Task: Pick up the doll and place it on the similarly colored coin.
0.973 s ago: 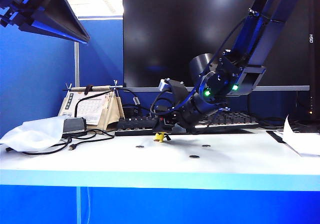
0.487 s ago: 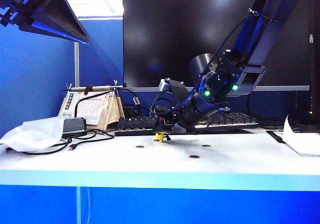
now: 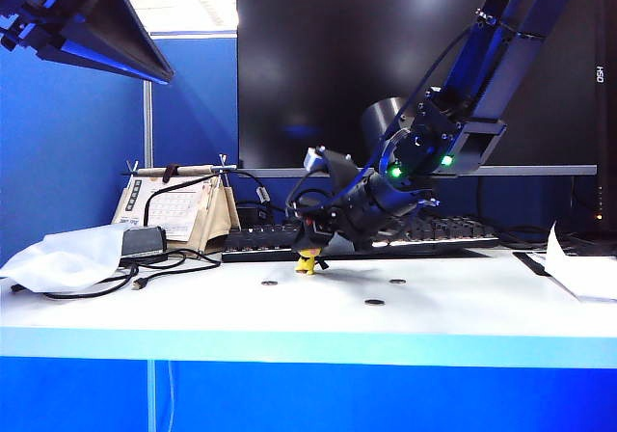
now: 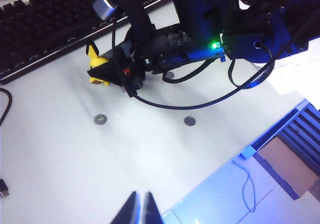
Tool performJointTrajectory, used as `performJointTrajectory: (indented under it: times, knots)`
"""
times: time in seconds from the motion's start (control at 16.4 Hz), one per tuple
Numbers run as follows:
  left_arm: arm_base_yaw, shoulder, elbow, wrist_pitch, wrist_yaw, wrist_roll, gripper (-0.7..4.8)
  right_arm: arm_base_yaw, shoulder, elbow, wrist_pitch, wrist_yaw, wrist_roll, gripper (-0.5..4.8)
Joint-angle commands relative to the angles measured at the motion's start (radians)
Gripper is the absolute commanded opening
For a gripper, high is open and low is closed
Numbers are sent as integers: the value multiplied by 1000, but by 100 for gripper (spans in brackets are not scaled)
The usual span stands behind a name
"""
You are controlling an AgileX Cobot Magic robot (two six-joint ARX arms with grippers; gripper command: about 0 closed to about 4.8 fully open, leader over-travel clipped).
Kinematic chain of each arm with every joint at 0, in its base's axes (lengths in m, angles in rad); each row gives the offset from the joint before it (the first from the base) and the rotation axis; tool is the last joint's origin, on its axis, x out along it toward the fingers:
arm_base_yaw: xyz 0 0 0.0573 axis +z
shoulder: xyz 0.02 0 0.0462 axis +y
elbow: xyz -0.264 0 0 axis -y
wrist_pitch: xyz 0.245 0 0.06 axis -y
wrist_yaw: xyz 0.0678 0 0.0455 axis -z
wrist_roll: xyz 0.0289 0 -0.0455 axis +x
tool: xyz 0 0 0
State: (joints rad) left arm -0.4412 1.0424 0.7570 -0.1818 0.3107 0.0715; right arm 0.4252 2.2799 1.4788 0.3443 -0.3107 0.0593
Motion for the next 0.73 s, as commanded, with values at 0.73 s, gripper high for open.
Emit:
performJointTrajectory:
  times: [0.73]
  knots:
    - [0,-4,-50,5,53,-1,26,57,-5,10,-11,47,-12,204]
